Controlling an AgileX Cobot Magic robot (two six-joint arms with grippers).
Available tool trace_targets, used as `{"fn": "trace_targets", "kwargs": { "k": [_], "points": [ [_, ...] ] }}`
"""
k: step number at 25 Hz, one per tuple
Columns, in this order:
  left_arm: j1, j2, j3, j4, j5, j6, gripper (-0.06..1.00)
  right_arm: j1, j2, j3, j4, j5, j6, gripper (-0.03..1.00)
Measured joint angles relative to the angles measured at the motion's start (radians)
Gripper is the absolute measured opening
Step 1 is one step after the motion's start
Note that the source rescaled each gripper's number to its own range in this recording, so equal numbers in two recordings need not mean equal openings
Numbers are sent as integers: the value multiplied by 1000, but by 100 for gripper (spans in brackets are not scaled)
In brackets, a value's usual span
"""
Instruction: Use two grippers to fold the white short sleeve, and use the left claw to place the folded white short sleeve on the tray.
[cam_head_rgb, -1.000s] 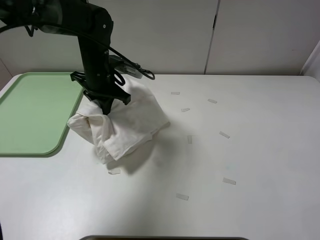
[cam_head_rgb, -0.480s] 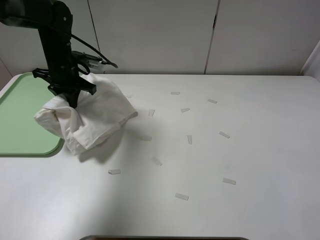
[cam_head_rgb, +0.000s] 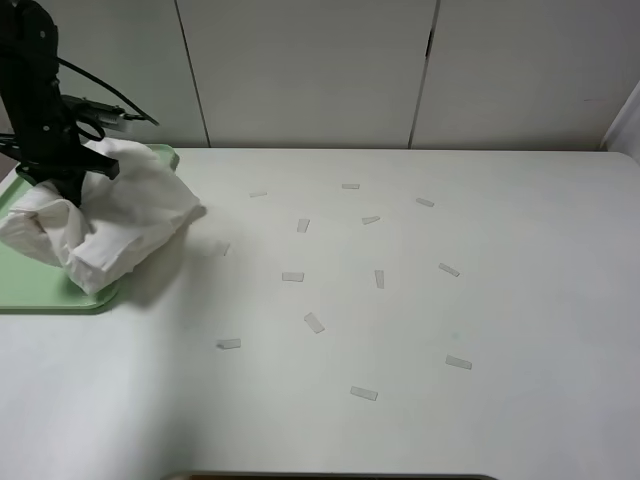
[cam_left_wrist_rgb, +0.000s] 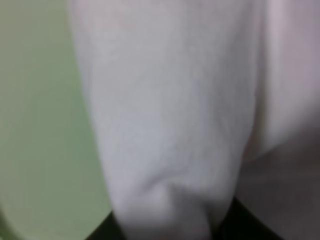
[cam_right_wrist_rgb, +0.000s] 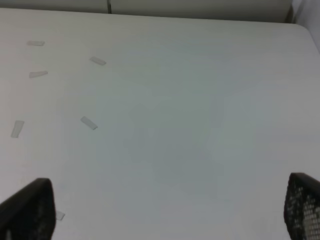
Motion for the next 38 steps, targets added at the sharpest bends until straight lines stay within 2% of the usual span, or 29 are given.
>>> {"fn": "trace_targets", "kwargs": {
  "k": [9,16,17,18,20,21,22,24,27,31,38],
  "points": [
    [124,0,0,12,-33,0,15,0,0,0,0,0,0,100],
    [147,0,0,29,-47,0,15,0,0,0,0,0,0,100],
    [147,0,0,41,-54,1,18,0,0,0,0,0,0,100],
    [147,0,0,48,-56,1,27,0,0,0,0,0,0,100],
    [147,-1,0,58,-59,-8,56,0,0,0,0,0,0,100],
    [147,-1,0,58,-59,-8,56,0,0,0,0,0,0,100],
    [147,-1,0,60,-67,-17,76,0,0,0,0,0,0,100],
    [147,-2,0,63,-76,-25,88,0,0,0,0,0,0,100],
    [147,-4,0,63,-79,-29,97,0,0,0,0,0,0,100],
    [147,-35,0,59,-69,-29,99,0,0,0,0,0,0,100],
    [145,-181,-43,-9,-9,-35,100,0,0,0,0,0,0,100]
  ]
}}
